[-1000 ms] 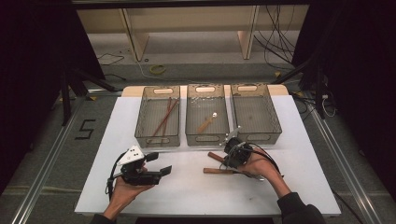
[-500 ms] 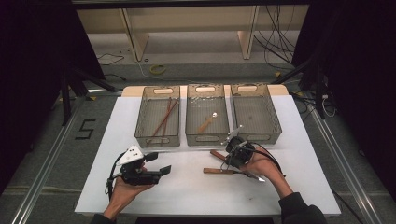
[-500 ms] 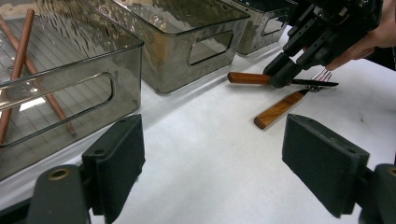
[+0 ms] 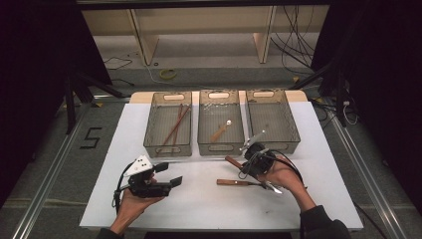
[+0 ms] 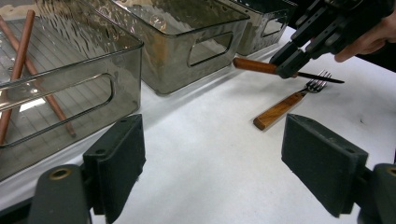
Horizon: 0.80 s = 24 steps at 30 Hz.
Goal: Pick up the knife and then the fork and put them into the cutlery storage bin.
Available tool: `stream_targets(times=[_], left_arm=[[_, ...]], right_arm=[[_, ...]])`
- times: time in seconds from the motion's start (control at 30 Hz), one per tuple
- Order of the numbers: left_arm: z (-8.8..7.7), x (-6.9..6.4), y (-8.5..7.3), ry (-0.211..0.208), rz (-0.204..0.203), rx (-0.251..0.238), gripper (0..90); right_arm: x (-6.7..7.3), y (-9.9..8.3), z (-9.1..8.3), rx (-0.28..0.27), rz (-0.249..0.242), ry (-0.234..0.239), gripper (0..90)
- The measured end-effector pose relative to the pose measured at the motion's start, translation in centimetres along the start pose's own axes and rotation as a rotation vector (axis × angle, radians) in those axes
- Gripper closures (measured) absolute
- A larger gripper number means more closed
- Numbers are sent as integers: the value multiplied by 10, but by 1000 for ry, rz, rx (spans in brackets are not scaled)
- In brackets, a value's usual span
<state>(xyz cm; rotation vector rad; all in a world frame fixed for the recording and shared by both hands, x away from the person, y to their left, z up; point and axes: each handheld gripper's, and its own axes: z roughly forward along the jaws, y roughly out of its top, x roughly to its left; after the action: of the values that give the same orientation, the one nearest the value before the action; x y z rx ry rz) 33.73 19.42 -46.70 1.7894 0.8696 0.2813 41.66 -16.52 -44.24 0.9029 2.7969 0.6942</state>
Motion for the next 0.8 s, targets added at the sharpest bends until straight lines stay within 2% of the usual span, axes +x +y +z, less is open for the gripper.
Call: stream_targets(times=[0.27, 0.37, 0.47, 0.53, 0.8], left_arm=[[-1, 1, 0, 1, -6, -12, 209], [-2, 1, 0, 2, -9, -14, 208], [-2, 2, 0, 3, -12, -20, 208], [-2, 2, 0, 1, -9, -19, 208], [-2, 3, -1, 0, -8, -23, 207]], right_arm=[[-6, 1, -29, -98, 40, 15, 772], [-11, 3, -38, -139, 48, 5, 772], [-18, 6, -46, -178, 55, -4, 772], [-22, 8, -51, -199, 82, -10, 772], [-44, 19, -67, -272, 130, -37, 772]])
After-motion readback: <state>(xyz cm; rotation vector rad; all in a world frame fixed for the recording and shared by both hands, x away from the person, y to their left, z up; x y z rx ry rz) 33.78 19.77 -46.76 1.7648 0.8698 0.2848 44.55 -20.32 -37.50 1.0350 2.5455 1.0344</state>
